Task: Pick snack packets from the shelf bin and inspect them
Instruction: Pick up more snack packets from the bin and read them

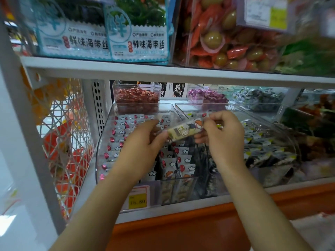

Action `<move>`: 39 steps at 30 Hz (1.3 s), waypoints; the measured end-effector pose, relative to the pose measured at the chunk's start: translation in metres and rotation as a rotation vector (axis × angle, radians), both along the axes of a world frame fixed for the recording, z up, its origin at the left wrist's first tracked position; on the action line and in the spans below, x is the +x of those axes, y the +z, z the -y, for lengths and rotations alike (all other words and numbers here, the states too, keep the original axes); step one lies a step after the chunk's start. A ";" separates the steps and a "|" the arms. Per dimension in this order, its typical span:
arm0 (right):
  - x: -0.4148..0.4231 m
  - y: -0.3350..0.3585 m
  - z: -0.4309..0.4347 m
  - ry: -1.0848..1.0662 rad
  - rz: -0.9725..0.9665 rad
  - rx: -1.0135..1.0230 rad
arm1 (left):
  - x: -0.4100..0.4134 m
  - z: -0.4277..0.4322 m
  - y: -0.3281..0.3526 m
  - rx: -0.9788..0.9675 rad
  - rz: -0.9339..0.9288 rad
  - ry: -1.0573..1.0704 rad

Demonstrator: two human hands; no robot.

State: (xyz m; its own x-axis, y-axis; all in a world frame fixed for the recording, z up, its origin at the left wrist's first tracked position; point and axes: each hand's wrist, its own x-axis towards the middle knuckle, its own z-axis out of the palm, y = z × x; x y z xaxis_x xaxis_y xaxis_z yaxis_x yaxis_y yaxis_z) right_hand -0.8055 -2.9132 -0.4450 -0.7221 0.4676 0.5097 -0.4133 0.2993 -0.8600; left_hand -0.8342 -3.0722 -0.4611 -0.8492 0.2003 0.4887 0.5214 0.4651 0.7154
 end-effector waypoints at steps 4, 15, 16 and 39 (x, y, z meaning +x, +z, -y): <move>0.010 -0.003 -0.002 0.161 0.061 -0.306 | 0.008 -0.001 0.001 0.190 0.106 -0.056; 0.016 -0.003 -0.010 0.564 0.064 -0.654 | 0.009 0.003 0.008 0.992 0.559 -0.239; 0.016 -0.003 -0.011 0.581 0.063 -0.686 | 0.009 0.003 0.009 1.049 0.604 -0.256; 0.011 -0.015 -0.021 0.347 0.063 -0.168 | 0.011 0.005 0.007 0.427 0.318 -0.231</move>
